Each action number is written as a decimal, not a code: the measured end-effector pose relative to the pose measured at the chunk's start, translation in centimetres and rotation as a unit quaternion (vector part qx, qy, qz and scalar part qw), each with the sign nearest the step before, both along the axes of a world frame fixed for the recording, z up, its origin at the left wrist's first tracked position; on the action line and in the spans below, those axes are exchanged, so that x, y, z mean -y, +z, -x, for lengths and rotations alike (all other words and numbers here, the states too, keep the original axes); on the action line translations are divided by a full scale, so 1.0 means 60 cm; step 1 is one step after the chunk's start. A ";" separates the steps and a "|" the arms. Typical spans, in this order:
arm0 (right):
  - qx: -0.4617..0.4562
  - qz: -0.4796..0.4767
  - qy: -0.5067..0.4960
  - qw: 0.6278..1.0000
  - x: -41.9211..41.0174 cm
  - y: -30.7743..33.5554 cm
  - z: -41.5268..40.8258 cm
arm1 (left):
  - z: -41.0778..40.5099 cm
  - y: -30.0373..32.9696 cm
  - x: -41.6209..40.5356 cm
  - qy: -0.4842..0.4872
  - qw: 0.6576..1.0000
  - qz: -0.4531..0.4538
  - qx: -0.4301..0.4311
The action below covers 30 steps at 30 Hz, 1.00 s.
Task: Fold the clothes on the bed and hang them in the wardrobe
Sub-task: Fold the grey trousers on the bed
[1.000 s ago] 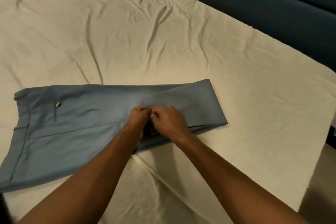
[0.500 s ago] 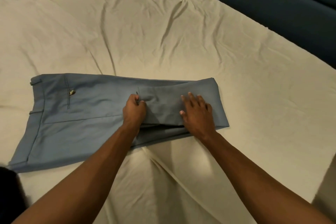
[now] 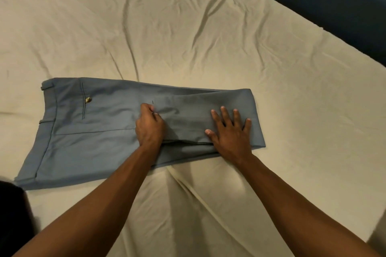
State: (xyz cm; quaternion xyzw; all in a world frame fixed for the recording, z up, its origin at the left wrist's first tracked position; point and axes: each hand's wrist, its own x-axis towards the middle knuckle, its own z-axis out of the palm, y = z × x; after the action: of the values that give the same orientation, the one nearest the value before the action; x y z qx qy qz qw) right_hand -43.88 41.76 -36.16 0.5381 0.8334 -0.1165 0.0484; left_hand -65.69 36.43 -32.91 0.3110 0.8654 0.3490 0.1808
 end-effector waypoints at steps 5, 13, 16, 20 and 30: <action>0.004 -0.013 0.018 1.000 0.001 -0.009 -0.006 | -0.007 0.005 0.005 0.064 0.997 -0.006 -0.042; 0.002 -0.030 0.029 0.999 -0.011 -0.016 -0.011 | -0.054 -0.034 -0.006 -0.290 0.916 0.078 -0.265; -0.013 -0.025 -0.007 1.000 -0.044 -0.019 -0.034 | -0.028 -0.067 0.003 -0.330 0.889 0.180 -0.261; -0.011 -0.027 -0.051 0.998 -0.071 -0.027 -0.080 | 0.013 -0.080 0.038 -0.298 0.893 0.192 -0.278; -0.091 -0.018 -0.310 0.946 -0.043 0.031 -0.075 | 0.018 -0.060 0.053 -0.299 0.894 0.217 -0.254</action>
State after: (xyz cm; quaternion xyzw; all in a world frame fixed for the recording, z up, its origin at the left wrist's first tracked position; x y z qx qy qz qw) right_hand -39.38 44.32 -34.32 0.7575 0.6284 -0.1596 -0.0761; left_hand -66.79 33.27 -36.53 0.5865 0.8019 -0.0086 0.1135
